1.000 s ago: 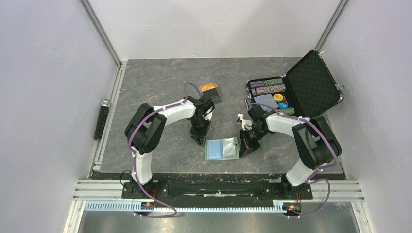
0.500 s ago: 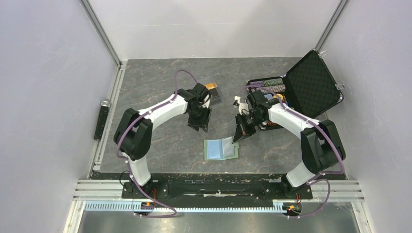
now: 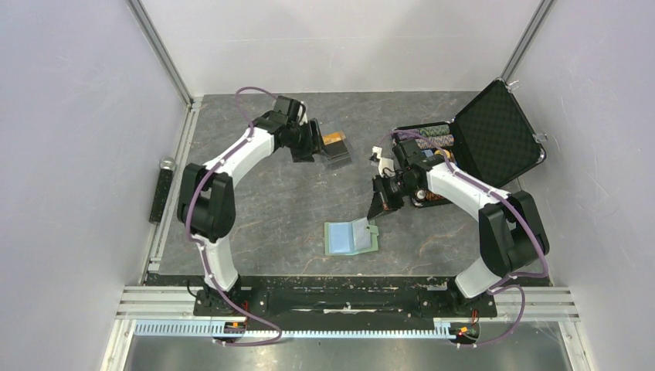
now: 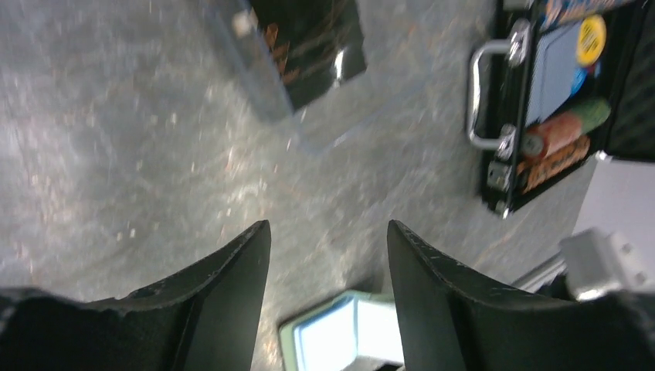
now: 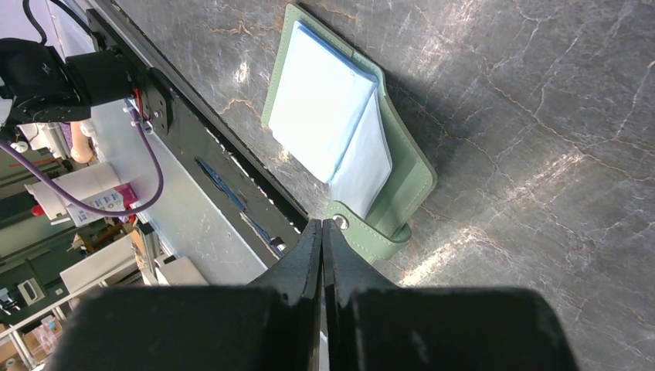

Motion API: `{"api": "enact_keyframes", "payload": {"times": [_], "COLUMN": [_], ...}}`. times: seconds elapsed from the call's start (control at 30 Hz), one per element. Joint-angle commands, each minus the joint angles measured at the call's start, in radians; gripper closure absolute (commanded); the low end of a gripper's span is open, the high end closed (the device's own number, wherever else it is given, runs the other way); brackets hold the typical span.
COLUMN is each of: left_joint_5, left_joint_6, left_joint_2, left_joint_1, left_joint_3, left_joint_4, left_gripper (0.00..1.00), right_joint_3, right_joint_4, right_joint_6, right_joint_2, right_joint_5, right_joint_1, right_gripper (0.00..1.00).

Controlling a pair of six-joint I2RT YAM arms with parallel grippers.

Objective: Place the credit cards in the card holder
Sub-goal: Open the card holder at the center of the board, then move the storage box to the center of the board.

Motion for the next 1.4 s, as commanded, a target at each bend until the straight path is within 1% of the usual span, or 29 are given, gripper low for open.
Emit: {"api": "enact_keyframes", "payload": {"times": [0.0, 0.17, 0.27, 0.33, 0.43, 0.53, 0.7, 0.8, 0.93, 1.1, 1.27, 1.37], "left_joint_5": [-0.046, -0.123, -0.183, -0.197, -0.198, -0.217, -0.257, -0.286, -0.29, -0.277, -0.263, -0.264], "left_joint_6": [-0.099, -0.075, -0.039, -0.016, 0.023, 0.056, 0.116, 0.149, 0.153, 0.093, -0.009, -0.048], "left_joint_2": [0.114, 0.273, 0.327, 0.354, 0.382, 0.374, 0.308, 0.266, 0.201, 0.076, -0.055, -0.141], "left_joint_1": [-0.006, -0.008, -0.008, -0.008, -0.007, -0.008, -0.007, -0.006, -0.002, 0.002, -0.005, -0.018], "left_joint_3": [0.147, 0.33, 0.405, 0.434, 0.467, 0.456, 0.403, 0.36, 0.265, 0.076, -0.113, -0.202], "left_joint_4": [0.058, -0.052, -0.108, -0.128, -0.164, -0.183, -0.204, -0.219, -0.223, -0.158, -0.098, -0.069], "left_gripper": [0.36, 0.37, 0.4, 0.44, 0.56, 0.7, 0.86, 0.92, 0.95, 0.95, 0.87, 0.78], "right_joint_3": [0.002, 0.004, 0.017, 0.019, 0.023, 0.039, 0.09, 0.105, 0.089, 0.045, -0.008, -0.025], "right_joint_4": [0.032, 0.035, 0.035, 0.034, 0.033, 0.022, 0.002, -0.017, -0.022, -0.006, 0.033, 0.05], "right_joint_6": [0.023, 0.032, 0.037, 0.033, 0.022, 0.005, -0.013, -0.022, -0.036, -0.049, -0.05, -0.052], "right_joint_2": [-0.005, -0.006, -0.004, 0.0, 0.018, 0.057, 0.124, 0.164, 0.189, 0.203, 0.212, 0.217], "right_joint_5": [-0.022, -0.021, -0.022, -0.027, -0.034, -0.026, 0.036, 0.121, 0.218, 0.252, 0.256, 0.26], "right_joint_1": [0.001, 0.002, 0.001, 0.003, 0.017, 0.055, 0.141, 0.167, 0.17, 0.17, 0.172, 0.172], "right_gripper": [1.0, 1.0, 1.0, 1.0, 1.0, 1.0, 1.0, 1.0, 1.0, 1.0, 1.0, 1.0]}}
